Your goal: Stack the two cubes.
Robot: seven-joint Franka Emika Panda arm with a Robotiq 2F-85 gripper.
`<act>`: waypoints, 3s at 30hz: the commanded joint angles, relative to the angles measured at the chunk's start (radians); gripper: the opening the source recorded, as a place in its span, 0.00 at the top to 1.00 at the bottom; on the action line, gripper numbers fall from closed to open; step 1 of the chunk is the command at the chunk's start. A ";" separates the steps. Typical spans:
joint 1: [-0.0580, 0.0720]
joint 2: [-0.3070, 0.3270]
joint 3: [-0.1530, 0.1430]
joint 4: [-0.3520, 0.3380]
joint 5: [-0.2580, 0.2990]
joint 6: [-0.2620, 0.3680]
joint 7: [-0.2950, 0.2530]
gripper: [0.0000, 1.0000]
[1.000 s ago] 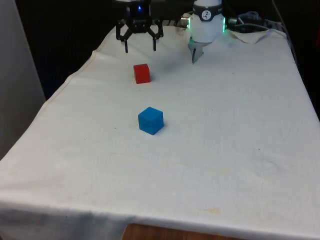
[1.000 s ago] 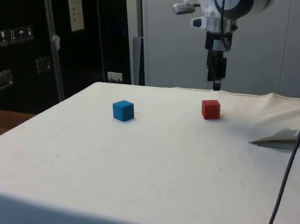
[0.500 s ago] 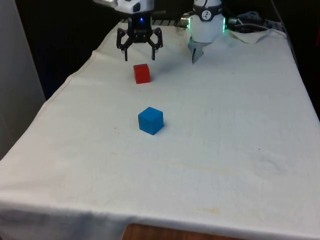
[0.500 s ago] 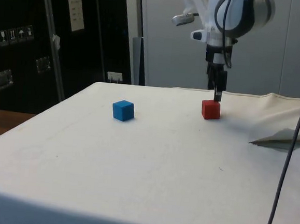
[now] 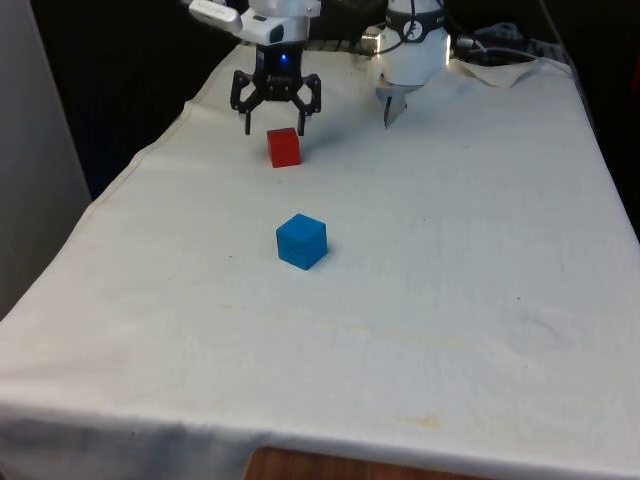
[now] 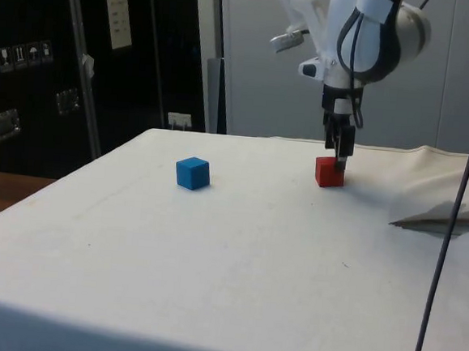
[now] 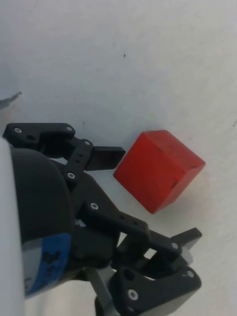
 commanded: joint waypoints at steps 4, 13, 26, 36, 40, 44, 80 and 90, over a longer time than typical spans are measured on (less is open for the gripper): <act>-0.012 0.023 0.023 -0.010 0.012 0.059 -0.001 0.00; -0.018 0.044 0.034 -0.011 0.008 0.085 0.003 0.00; -0.033 0.022 0.059 -0.013 0.015 0.046 -0.019 0.00; -0.033 0.011 0.062 -0.007 0.020 0.020 -0.038 0.00; -0.034 0.009 0.064 -0.002 0.022 0.010 -0.046 0.00; -0.035 0.010 0.065 0.002 0.024 0.003 -0.052 0.00; -0.034 0.072 0.077 0.041 0.092 -0.031 -0.136 0.00; -0.024 0.079 0.071 0.046 0.092 -0.029 -0.129 0.00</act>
